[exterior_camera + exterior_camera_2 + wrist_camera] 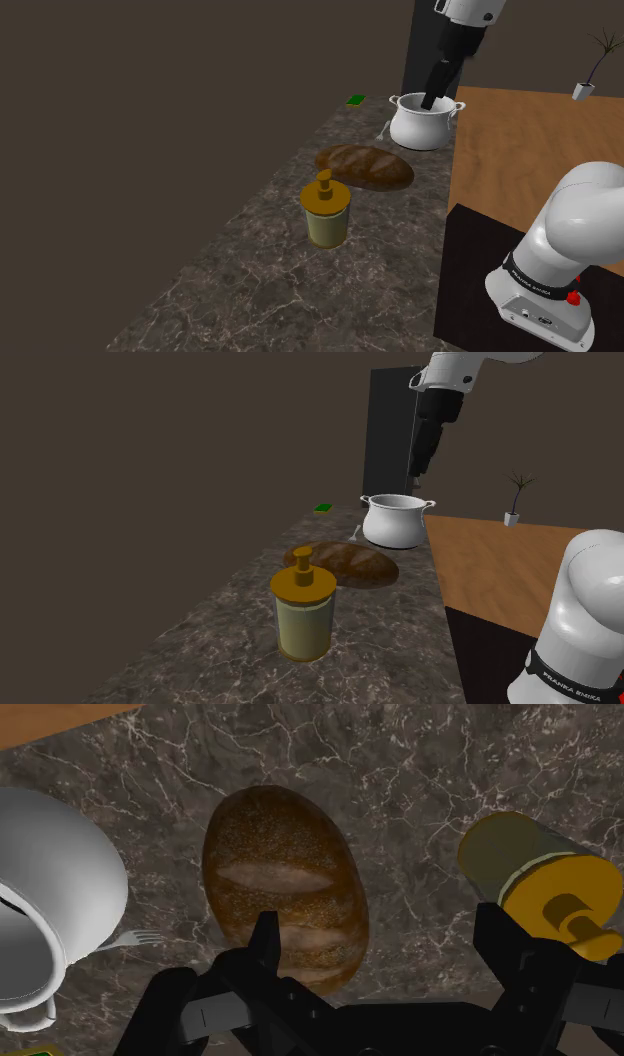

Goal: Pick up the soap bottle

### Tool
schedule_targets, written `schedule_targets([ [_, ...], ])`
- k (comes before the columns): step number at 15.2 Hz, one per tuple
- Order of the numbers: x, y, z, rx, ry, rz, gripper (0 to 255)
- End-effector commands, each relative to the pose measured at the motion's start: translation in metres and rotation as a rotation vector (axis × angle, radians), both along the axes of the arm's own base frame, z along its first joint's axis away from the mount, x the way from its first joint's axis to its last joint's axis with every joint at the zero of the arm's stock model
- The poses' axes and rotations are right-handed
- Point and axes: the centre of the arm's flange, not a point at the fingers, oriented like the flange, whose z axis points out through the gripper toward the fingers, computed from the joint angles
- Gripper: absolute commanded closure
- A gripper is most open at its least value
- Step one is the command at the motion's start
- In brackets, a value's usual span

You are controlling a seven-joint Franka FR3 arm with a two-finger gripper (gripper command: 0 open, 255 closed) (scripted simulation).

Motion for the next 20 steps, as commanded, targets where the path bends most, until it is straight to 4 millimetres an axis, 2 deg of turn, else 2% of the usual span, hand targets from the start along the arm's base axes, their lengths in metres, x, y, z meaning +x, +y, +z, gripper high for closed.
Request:
schedule_targets([
  [1,0.000,0.000,0.000,0.000,0.000,0.000,0],
  [20,0.109,0.201,-0.093,0.087,0.107,-0.095,0],
])
